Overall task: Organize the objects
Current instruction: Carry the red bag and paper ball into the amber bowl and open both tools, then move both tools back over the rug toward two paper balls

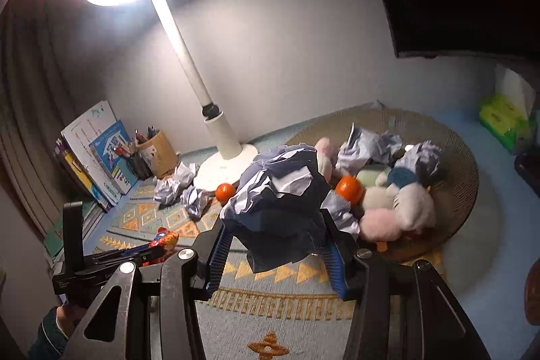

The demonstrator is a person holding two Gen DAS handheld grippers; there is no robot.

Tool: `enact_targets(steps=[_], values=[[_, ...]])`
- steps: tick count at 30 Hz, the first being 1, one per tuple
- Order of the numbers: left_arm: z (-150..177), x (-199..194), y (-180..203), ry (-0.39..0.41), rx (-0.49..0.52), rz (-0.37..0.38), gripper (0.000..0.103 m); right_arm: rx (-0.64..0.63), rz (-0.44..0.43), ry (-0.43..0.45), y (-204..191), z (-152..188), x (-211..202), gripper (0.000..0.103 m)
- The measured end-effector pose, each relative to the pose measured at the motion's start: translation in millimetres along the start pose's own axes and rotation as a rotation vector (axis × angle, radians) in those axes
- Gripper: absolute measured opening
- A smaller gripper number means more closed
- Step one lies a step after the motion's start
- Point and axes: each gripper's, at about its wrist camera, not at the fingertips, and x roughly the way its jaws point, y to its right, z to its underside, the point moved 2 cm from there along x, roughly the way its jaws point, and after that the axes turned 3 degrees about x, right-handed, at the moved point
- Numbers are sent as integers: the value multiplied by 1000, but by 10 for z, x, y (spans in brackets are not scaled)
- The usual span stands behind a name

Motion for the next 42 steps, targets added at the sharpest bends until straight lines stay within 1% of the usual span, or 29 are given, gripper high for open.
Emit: enact_targets(steps=[3,6,8,11,13,14,16,17,19,21,23,27,29,30,31,32,34,35,36,37,38,39,40,41,42], values=[[-350,-93,395,80,52,89,24,-7,50,84,125,-368,-178,48],[-690,-24,850,114,94,196,24,7,103,119,300,-625,-167,49],[-852,79,1137,135,136,222,24,31,132,107,441,-727,-38,49],[-972,312,1484,135,200,240,25,81,173,65,647,-795,234,49],[-991,442,1646,147,254,243,31,97,170,23,757,-812,426,50],[-1001,513,1693,140,265,239,40,96,183,-6,805,-808,515,52],[-1016,637,1705,95,251,253,45,90,213,-57,874,-779,646,65],[-1002,675,1679,78,229,263,46,91,223,-69,904,-754,670,66],[-937,669,1585,70,189,267,46,101,237,-90,955,-682,640,66],[-844,585,1467,63,163,269,46,119,219,-81,993,-605,506,66],[-731,431,1320,74,142,269,46,144,204,-73,1018,-530,367,66],[-446,1,1010,120,140,186,46,195,122,-55,905,-389,107,67],[-296,-243,829,152,138,134,47,187,82,-53,704,-321,28,67],[-215,-356,733,165,134,104,49,170,58,-58,569,-279,3,67],[-136,-462,626,173,123,75,57,148,36,-66,424,-230,-4,67],[-61,-555,512,181,105,48,73,123,14,-76,271,-171,-1,67],[59,-740,238,216,54,10,91,76,-24,-99,-41,-19,32,67],[137,-833,90,237,24,-4,94,57,-40,-111,-187,71,66,67],[190,-874,-36,246,-4,-20,94,39,-53,-129,-324,173,117,69],[247,-903,-163,246,-26,-47,94,28,-61,-150,-440,283,185,74],[299,-897,-276,241,-40,-94,94,19,-65,-172,-544,403,265,78],[360,-867,-377,235,-46,-160,94,11,-66,-186,-632,523,348,86],[423,-824,-465,234,-49,-230,94,-6,-63,-189,-711,639,425,86],[482,-755,-540,227,-53,-276,94,-35,-56,-185,-781,750,499,86],[536,-675,-601,205,-55,-290,94,-57,-45,-183,-827,856,575,86]])
